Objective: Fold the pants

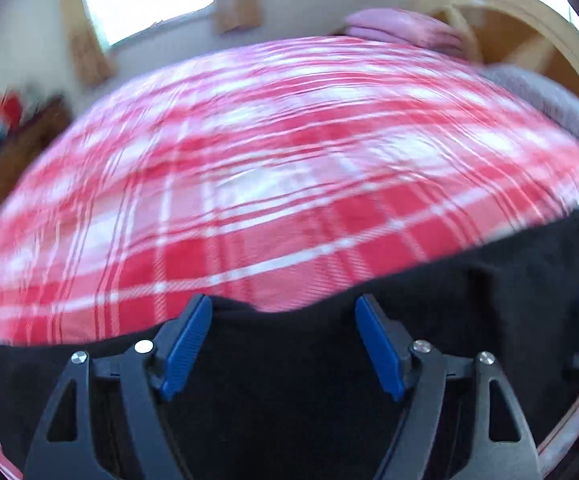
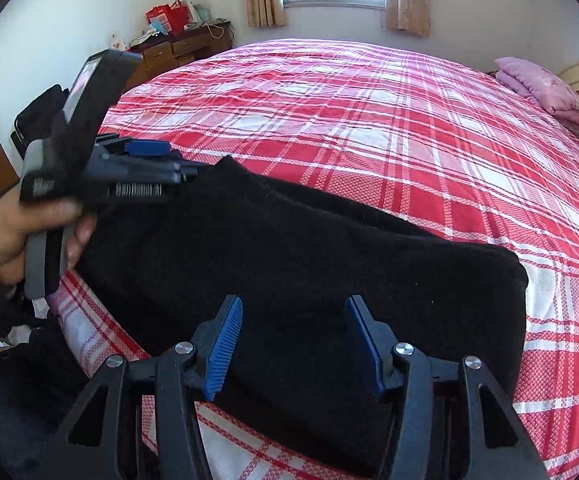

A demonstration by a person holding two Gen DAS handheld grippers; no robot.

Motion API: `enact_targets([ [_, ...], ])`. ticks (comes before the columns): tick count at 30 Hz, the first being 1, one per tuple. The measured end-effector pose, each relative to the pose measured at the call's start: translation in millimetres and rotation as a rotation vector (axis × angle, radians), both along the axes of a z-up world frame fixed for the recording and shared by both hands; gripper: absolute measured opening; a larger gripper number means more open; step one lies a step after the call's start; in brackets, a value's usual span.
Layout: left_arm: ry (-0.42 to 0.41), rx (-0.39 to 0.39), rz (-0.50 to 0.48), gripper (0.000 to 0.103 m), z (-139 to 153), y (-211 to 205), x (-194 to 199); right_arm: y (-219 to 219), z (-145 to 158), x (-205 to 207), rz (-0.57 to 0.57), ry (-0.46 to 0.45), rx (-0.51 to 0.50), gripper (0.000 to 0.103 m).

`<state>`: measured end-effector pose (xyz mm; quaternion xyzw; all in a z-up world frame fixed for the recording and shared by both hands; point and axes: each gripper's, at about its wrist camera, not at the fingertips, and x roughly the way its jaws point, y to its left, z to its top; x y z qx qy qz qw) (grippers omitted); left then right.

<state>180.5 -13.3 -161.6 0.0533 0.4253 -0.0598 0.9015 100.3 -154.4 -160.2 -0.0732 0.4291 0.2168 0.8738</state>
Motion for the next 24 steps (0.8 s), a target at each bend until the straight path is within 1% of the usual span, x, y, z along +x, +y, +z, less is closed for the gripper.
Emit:
enact_targets([
  [1, 0.011, -0.044, 0.013, 0.077, 0, 10, 1, 1, 0, -1, 0.004, -0.002, -0.007, 0.055],
  [3, 0.008, -0.066, 0.043, 0.077, 2, 21, -4, 3, -2, -4, 0.012, -0.012, -0.031, 0.055],
  [4, 0.004, -0.079, 0.036, 0.077, 4, 22, -8, 4, -3, -4, 0.013, -0.016, -0.037, 0.055],
  [5, -0.011, -0.074, 0.005, 0.077, 6, 18, -16, 6, -4, -4, 0.013, -0.018, -0.043, 0.055],
  [6, -0.023, -0.051, -0.027, 0.077, 7, 12, -22, 7, -4, -5, 0.014, -0.021, -0.043, 0.056],
  [7, -0.039, -0.012, -0.082, 0.077, 7, 2, -30, 7, -4, -5, 0.016, -0.020, -0.040, 0.055],
  [9, -0.072, 0.085, -0.208, 0.078, 1, -20, -48, 6, -4, -5, 0.014, -0.019, -0.034, 0.056],
  [10, -0.080, 0.127, -0.236, 0.077, -2, -28, -52, 5, -4, -5, 0.013, -0.017, -0.031, 0.056],
  [12, -0.098, 0.182, -0.268, 0.078, -7, -37, -57, 5, -5, -4, 0.012, -0.014, -0.031, 0.056],
  [14, -0.117, 0.182, -0.284, 0.078, -4, -38, -55, 6, -5, -5, 0.014, -0.015, -0.035, 0.056],
  [19, -0.119, 0.128, -0.346, 0.078, 1, -36, -54, 6, -6, -4, 0.013, -0.014, -0.036, 0.056],
  [22, -0.124, 0.124, -0.357, 0.078, 2, -40, -55, 7, -7, -4, 0.012, -0.015, -0.041, 0.056],
  [24, -0.121, 0.137, -0.358, 0.078, 1, -44, -51, 7, -8, -4, 0.013, -0.017, -0.048, 0.056],
])
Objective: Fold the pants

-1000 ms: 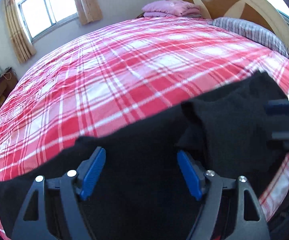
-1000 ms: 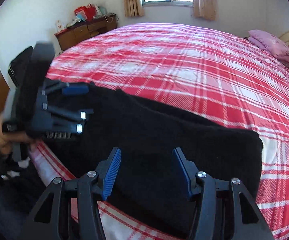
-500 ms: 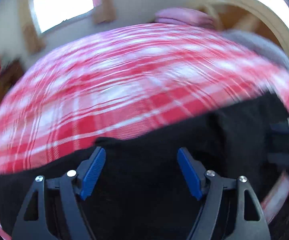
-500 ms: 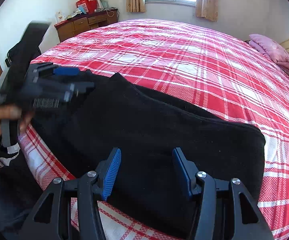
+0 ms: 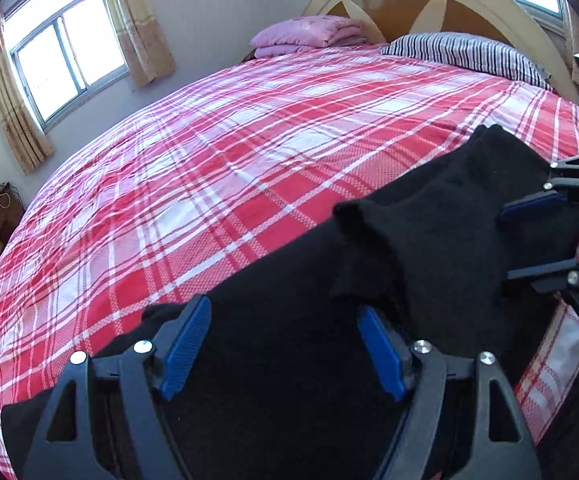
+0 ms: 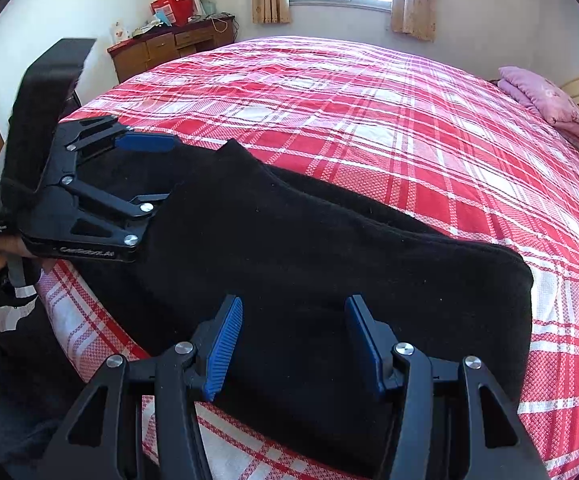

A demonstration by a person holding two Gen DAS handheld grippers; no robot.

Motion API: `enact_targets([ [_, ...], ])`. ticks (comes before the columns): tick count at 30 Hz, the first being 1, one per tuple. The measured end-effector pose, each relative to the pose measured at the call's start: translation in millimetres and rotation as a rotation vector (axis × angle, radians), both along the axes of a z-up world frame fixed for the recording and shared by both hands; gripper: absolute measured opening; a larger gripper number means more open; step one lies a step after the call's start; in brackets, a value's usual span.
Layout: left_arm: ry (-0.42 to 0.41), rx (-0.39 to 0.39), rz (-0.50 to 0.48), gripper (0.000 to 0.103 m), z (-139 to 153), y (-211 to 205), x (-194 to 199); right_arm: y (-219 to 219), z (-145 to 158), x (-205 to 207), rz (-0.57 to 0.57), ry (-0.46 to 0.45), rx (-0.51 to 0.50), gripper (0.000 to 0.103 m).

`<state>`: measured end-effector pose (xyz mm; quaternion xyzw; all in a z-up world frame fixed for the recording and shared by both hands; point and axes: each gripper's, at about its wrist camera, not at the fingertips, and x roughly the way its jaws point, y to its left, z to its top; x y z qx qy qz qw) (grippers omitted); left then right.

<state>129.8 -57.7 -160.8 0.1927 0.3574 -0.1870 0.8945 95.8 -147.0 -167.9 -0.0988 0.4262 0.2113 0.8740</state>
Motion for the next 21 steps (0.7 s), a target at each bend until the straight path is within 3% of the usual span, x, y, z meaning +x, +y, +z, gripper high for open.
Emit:
enact_targets([
  [4, -0.010, 0.000, 0.063, 0.092, -1, -1, 16, -1, 0, 0, 0.001, 0.001, 0.000, 0.056],
  [5, 0.005, -0.038, 0.132, 0.097, 0, 8, 25, -2, 0, 0, 0.001, 0.001, 0.002, 0.056],
  [8, 0.088, -0.190, 0.276, 0.100, -1, 36, 46, -2, 0, 0, 0.002, -0.001, 0.002, 0.056],
  [10, 0.080, -0.198, 0.344, 0.098, -1, 48, 48, -2, 0, -1, 0.005, -0.003, 0.000, 0.056],
  [13, 0.097, -0.215, 0.338, 0.098, 1, 64, 40, 0, 1, -2, 0.006, -0.009, -0.009, 0.056],
  [15, 0.067, -0.193, 0.350, 0.098, 7, 72, 30, 6, 9, -5, 0.021, -0.036, -0.007, 0.056],
  [21, 0.025, -0.161, 0.367, 0.099, 23, 107, 7, 58, 27, -4, 0.184, -0.093, 0.009, 0.056],
])
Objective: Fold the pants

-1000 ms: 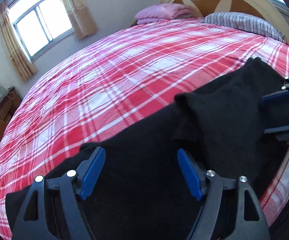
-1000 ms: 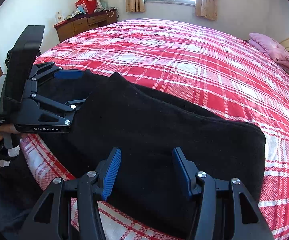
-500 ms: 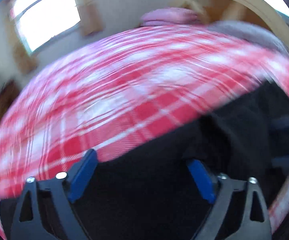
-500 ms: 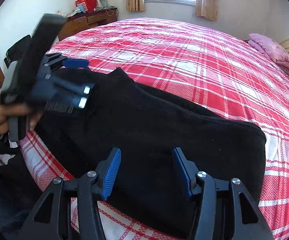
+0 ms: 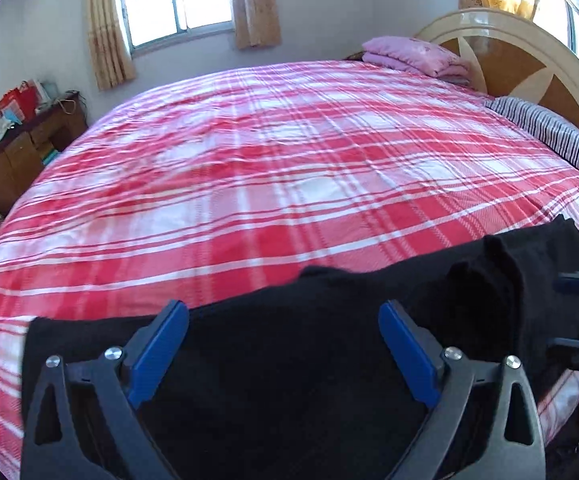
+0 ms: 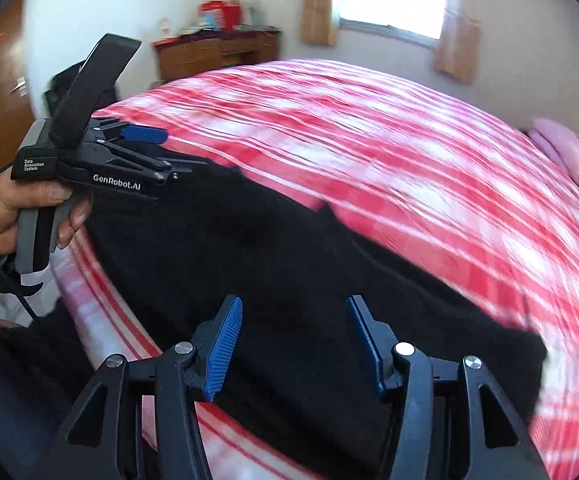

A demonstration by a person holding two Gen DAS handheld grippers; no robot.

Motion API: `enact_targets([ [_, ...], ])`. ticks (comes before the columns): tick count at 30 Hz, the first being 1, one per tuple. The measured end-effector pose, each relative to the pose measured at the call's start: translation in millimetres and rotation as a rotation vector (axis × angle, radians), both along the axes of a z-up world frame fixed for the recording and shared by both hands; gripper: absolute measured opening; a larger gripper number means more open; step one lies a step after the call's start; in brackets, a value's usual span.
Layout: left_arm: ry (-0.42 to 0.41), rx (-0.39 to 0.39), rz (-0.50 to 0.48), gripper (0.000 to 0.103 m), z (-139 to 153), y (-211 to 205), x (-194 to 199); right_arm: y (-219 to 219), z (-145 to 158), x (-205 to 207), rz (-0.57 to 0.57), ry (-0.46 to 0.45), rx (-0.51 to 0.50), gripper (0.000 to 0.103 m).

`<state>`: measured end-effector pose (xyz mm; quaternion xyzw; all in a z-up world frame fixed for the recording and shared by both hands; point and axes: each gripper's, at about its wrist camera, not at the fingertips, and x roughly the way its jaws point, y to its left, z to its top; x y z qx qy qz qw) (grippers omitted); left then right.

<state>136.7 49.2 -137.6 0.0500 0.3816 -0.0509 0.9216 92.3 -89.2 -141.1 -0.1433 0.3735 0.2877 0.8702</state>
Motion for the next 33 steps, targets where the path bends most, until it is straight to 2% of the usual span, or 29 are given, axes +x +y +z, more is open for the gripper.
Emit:
enact_targets([
  [2, -0.009, 0.003, 0.030, 0.099, 4, 19, -7, 21, -10, 12, 0.062, 0.054, 0.027, 0.056],
  [4, -0.012, 0.005, 0.062, 0.099, 6, 39, -14, 44, -32, 21, 0.108, 0.122, -0.024, 0.065],
  [6, -0.012, 0.026, 0.111, 0.099, 6, 63, -22, 53, -34, 14, 0.124, 0.045, -0.036, 0.073],
  [9, -0.028, 0.083, 0.196, 0.099, 7, 105, -35, 42, -25, 8, 0.138, 0.046, 0.029, 0.072],
  [11, -0.038, 0.115, 0.274, 0.099, 6, 138, -45, 25, -15, 9, 0.107, 0.057, 0.092, 0.072],
  [14, -0.038, 0.161, 0.387, 0.099, 2, 177, -51, 9, -1, 3, 0.053, 0.025, 0.157, 0.072],
  [18, -0.009, 0.017, 0.446, 0.098, -11, 217, -52, 27, -12, -5, 0.138, 0.089, 0.131, 0.072],
  [19, 0.009, -0.047, 0.436, 0.095, -18, 223, -50, 37, -27, -2, 0.165, 0.147, 0.082, 0.072],
  [20, 0.020, -0.085, 0.419, 0.085, -22, 224, -50, 47, -38, 0, 0.166, 0.163, 0.028, 0.073],
  [22, 0.061, -0.158, 0.379, 0.073, -32, 221, -46, 54, -41, -10, 0.175, 0.067, -0.018, 0.074],
  [24, 0.047, -0.167, 0.338, 0.073, -34, 210, -45, 54, -35, -15, 0.188, 0.072, -0.041, 0.074],
  [27, 0.064, -0.199, 0.280, 0.057, -34, 196, -40, 35, -18, -19, 0.169, 0.064, 0.038, 0.074],
  [30, 0.077, -0.176, 0.267, 0.055, -35, 186, -39, 16, -5, -21, 0.116, 0.040, 0.084, 0.074],
  [32, 0.083, -0.187, 0.262, 0.052, -35, 185, -37, 3, 2, -23, 0.077, 0.032, 0.112, 0.074],
  [33, 0.091, -0.205, 0.254, 0.045, -35, 185, -36, -6, 7, -24, 0.060, 0.027, 0.129, 0.074],
])
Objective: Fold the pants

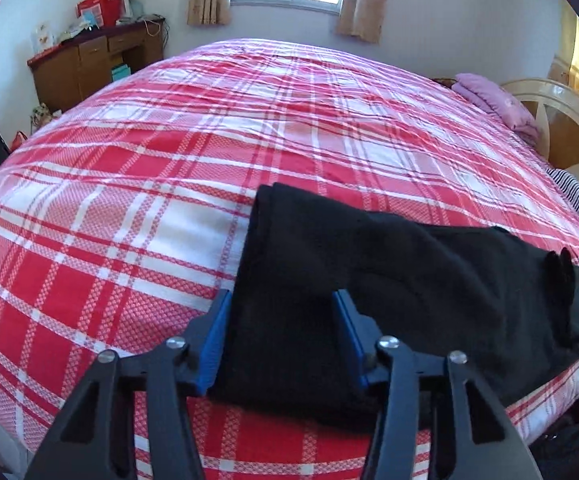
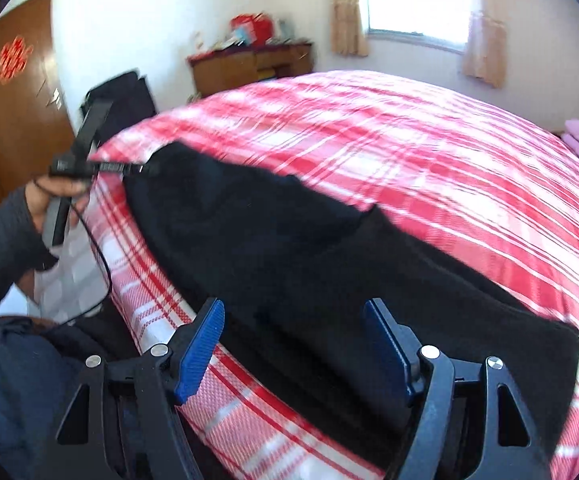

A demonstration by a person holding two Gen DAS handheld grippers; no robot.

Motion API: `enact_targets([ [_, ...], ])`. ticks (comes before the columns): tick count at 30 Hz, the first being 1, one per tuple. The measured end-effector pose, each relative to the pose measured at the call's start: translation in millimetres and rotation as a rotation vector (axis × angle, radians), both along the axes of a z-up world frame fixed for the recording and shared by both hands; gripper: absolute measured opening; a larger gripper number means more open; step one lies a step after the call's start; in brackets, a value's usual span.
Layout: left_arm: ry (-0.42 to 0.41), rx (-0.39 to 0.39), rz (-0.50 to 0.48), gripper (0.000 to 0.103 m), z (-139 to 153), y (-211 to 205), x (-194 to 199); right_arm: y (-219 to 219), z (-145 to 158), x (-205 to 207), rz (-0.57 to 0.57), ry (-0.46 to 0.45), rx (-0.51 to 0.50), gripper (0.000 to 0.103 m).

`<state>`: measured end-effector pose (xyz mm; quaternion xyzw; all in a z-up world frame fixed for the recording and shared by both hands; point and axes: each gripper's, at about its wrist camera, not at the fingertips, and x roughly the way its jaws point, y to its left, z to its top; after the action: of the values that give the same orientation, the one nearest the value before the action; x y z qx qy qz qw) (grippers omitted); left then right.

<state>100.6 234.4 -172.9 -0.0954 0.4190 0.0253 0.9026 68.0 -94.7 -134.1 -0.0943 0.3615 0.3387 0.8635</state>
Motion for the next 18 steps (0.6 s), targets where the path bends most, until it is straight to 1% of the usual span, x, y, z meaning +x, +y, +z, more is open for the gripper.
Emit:
enact_targets([
  [1, 0.003, -0.022, -0.009, 0.033, 0, 3, 0, -7, 4, -1, -0.017, -0.003, 0.016, 0.074],
  [2, 0.007, -0.066, -0.018, 0.023, -1, 5, -3, -18, 8, -4, -0.037, -0.009, 0.035, 0.074],
  [3, 0.011, -0.098, -0.021, 0.022, 0, 6, -3, -26, 12, -7, -0.057, -0.017, 0.049, 0.074],
  [6, 0.010, -0.104, -0.034, 0.021, 6, 5, -7, -49, 17, -11, -0.127, -0.037, 0.079, 0.074],
  [9, -0.007, -0.171, -0.033, 0.021, 17, 7, -9, -71, 17, -7, -0.194, -0.029, 0.102, 0.074],
  [11, -0.038, -0.226, -0.044, 0.021, 32, 6, -15, -84, 17, -4, -0.239, -0.028, 0.108, 0.074],
  [13, -0.076, -0.252, -0.072, 0.021, 49, 0, -20, -96, 17, 0, -0.284, -0.018, 0.109, 0.074],
  [16, -0.136, -0.275, -0.132, 0.021, 78, -22, -24, -116, 15, 7, -0.374, 0.003, 0.119, 0.074],
  [18, -0.172, -0.267, -0.186, 0.021, 98, -44, -27, -128, 13, 10, -0.418, 0.022, 0.131, 0.074],
])
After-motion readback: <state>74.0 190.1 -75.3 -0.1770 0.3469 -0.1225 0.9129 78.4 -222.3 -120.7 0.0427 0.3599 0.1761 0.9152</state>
